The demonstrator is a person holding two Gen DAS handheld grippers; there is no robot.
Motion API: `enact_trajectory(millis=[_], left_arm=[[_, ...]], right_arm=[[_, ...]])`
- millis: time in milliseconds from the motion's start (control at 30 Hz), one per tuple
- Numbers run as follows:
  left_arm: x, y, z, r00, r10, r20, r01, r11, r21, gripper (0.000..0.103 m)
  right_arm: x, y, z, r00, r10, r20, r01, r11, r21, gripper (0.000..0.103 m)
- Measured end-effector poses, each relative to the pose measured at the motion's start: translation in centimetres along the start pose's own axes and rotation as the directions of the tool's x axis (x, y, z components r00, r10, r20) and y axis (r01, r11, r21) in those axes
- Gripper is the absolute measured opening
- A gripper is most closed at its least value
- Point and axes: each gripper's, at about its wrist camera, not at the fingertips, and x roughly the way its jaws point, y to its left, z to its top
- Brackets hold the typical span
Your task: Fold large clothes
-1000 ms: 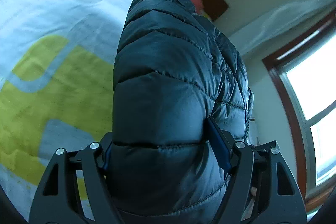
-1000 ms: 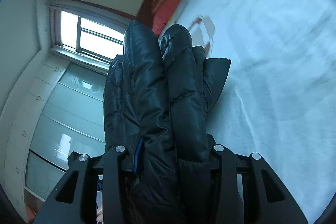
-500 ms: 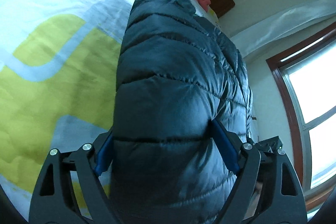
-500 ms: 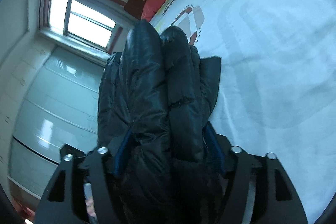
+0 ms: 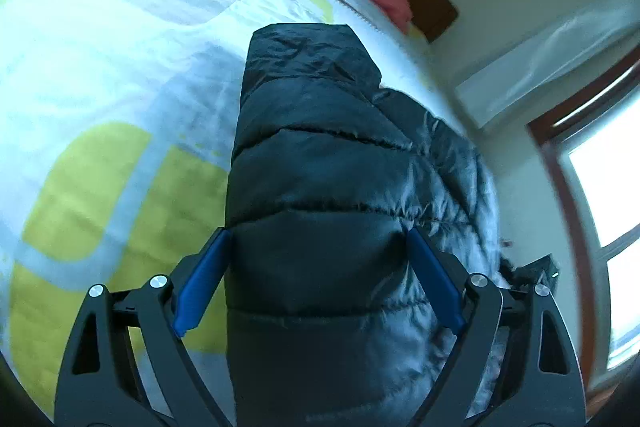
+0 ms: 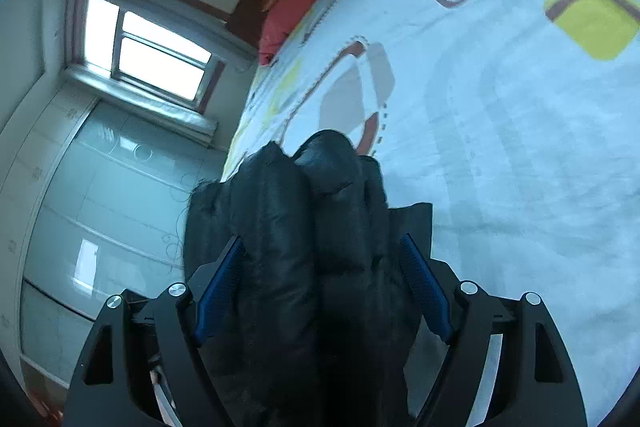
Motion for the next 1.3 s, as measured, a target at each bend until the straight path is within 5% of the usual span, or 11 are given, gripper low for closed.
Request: enact_trajectory(millis=[33, 100, 233, 467, 700, 867, 1033, 1233, 1300], left_arm=[[0.4, -0.2, 0.1, 1.0, 0.019, -0.005, -0.019, 1.0, 0.012, 0.082], [1.2, -0.8, 0.2, 0.998, 0.057, -0.01, -0.057, 0.998, 0.025, 0.078], [2.5, -1.4, -0.3, 0.994, 0.111, 0.008, -0.111, 0.992, 0.054, 0.076], [2.7, -0.3, -0.7, 0.996, 0.091, 0.003, -0.091, 0.995, 0.029, 0.079], [-0.2, -0.4, -1.2, 0.991, 0.127, 0.032, -0.128, 0.991, 0.043, 0.084], [-4.0, -1.4, -3.2, 0.973, 0.21, 0.09, -0.217, 0.973, 0.076, 0.085], [-7.7, -3.0, -6.0, 0.949, 0.28, 0.142, -0.296, 0.949, 0.111, 0.086], [-12.2, -5.4, -10.3, 0.896, 0.36, 0.26, -0.411, 0.894, 0.18, 0.092], [-13.4, -6.1, -11.8, 0.878, 0.381, 0.29, -0.444, 0.874, 0.195, 0.094]], right_arm=[[0.6, -0.7, 0.0, 1.0, 0.018, -0.018, -0.017, 0.999, 0.039, 0.05], [0.9, -1.2, -0.3, 1.0, 0.011, -0.027, -0.009, 0.999, 0.052, 0.043], [1.5, -1.7, -0.5, 0.999, 0.002, -0.04, 0.0, 0.999, 0.052, 0.039], [1.1, -2.2, -1.0, 0.998, 0.046, -0.036, -0.043, 0.996, 0.079, 0.041], [-1.8, 0.5, -1.7, 0.999, -0.045, 0.001, 0.045, 0.999, -0.005, 0.056], [-5.6, 3.4, -3.8, 0.986, -0.151, 0.075, 0.158, 0.983, -0.094, 0.057], [-9.2, 7.4, -7.9, 0.946, -0.277, 0.168, 0.306, 0.933, -0.188, 0.061], [-12.0, 10.1, -13.2, 0.907, -0.346, 0.242, 0.403, 0.88, -0.251, 0.066], [-12.8, 11.1, -15.3, 0.878, -0.385, 0.284, 0.46, 0.843, -0.28, 0.066]])
